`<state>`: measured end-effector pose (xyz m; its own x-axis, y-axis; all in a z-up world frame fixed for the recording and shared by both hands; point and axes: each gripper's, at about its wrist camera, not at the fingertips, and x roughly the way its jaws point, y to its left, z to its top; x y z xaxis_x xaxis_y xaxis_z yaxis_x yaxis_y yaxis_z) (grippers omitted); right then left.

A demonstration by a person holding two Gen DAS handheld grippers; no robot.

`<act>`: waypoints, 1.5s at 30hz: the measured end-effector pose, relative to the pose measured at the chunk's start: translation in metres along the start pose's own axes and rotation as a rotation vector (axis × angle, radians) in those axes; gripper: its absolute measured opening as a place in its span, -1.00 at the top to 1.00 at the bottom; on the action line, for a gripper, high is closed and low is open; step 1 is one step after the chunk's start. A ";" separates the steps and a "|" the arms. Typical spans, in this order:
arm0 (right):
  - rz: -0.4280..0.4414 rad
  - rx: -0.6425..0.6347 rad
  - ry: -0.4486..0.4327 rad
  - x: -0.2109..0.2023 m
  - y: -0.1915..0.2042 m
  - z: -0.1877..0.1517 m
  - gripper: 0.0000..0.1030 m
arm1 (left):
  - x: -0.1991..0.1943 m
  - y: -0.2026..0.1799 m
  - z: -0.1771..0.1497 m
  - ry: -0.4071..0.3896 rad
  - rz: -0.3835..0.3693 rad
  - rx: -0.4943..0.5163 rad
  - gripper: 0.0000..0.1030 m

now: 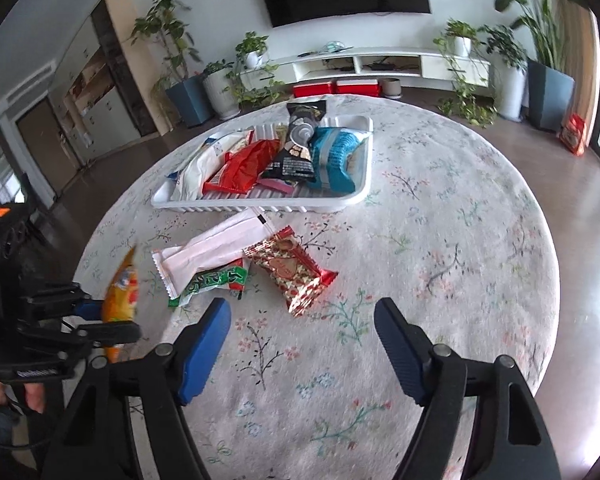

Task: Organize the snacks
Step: 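Lower the left gripper onto the orange bar packet and close, then lift the orange packet with the left gripper while the right gripper grasps the red patterned packet, then carry both packets into the white tray and open both grippers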

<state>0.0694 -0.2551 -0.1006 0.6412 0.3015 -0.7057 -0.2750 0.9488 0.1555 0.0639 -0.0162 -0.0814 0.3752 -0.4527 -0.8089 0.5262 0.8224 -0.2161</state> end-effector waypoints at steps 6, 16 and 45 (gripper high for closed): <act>0.016 -0.166 0.082 0.032 0.010 0.018 -0.36 | -0.015 0.014 -0.006 -0.029 -0.008 -0.053 0.54; 0.039 -0.328 0.197 0.075 0.020 0.029 -0.03 | -0.019 0.023 -0.007 -0.046 -0.026 -0.084 0.54; 0.063 0.033 0.094 0.014 -0.006 0.008 0.40 | -0.029 0.038 0.013 -0.110 -0.056 -0.128 0.54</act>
<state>0.0861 -0.2558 -0.1057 0.5532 0.3522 -0.7549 -0.2877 0.9313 0.2236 0.0824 0.0239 -0.0589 0.4334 -0.5280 -0.7303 0.4501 0.8289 -0.3322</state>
